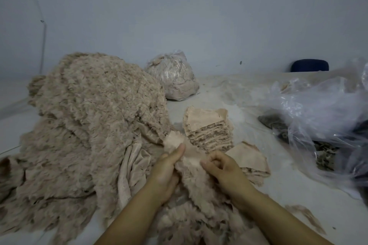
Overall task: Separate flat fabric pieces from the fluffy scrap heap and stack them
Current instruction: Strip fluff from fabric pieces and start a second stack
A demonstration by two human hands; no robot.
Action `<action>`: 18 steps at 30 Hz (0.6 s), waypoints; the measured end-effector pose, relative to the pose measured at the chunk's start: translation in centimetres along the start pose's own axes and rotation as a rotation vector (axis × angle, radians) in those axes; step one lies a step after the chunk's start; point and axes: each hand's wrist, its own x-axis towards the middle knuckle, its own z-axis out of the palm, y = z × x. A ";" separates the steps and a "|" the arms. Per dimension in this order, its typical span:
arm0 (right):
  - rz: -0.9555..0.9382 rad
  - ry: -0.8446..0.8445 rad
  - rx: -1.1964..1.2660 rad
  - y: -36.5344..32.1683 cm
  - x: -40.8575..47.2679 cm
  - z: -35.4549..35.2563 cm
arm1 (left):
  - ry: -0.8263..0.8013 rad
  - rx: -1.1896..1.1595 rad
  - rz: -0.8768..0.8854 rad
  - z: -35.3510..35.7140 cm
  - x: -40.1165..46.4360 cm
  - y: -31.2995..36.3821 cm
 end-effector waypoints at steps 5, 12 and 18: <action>-0.237 0.211 -0.154 -0.3 0.1 -0.2 | 0.154 0.305 0.269 0.3 -0.5 -0.3; -0.276 0.132 -0.146 -0.1 -0.5 0.9 | 0.217 0.157 0.153 0.9 -0.4 -0.3; -0.166 0.032 -0.110 0.1 -1.4 -0.6 | 0.378 0.032 0.201 -2.0 1.0 1.5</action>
